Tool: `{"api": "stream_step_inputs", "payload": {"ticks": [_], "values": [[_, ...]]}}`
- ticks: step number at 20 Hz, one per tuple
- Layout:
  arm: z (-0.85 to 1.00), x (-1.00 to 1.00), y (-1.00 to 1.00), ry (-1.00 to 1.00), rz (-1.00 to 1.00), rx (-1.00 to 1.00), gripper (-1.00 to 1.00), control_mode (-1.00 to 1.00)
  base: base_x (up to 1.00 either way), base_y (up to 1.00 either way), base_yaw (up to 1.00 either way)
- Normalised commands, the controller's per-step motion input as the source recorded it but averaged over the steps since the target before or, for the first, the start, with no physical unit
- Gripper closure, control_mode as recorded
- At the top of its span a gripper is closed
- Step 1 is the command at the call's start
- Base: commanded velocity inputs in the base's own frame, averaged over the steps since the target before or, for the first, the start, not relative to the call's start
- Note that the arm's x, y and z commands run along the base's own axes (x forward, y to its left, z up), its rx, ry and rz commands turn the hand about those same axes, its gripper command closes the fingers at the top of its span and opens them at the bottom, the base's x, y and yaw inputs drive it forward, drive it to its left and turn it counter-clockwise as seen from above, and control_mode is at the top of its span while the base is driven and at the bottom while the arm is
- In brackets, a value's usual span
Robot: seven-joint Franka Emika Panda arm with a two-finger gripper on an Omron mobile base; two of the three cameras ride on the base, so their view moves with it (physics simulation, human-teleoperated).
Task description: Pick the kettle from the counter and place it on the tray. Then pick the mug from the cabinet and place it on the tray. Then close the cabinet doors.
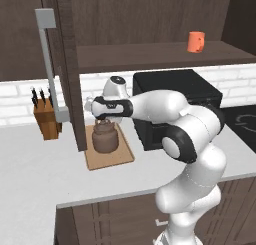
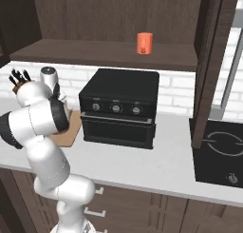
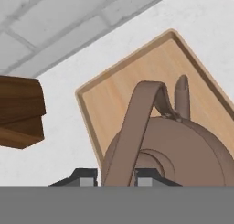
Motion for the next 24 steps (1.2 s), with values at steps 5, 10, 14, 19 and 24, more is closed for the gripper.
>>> {"api": "stream_step_inputs", "payload": {"ticks": [5,10,14,19,24], "values": [[0.00,0.31,0.04,-0.17,0.00,0.00,1.00,-1.00,0.00,0.00,0.00],[0.00,0.29,0.00,-0.15,0.00,0.00,1.00,-1.00,0.00,0.00,0.00],[-0.04,0.20,0.00,-0.11,0.00,0.00,-1.00,-1.00,0.00,0.00,0.00],[-0.09,0.00,0.00,-0.02,0.00,0.00,-1.00,-1.00,0.00,0.00,0.00],[-0.02,0.00,0.00,-0.08,0.00,0.00,-1.00,-1.00,0.00,0.00,0.00]]}}
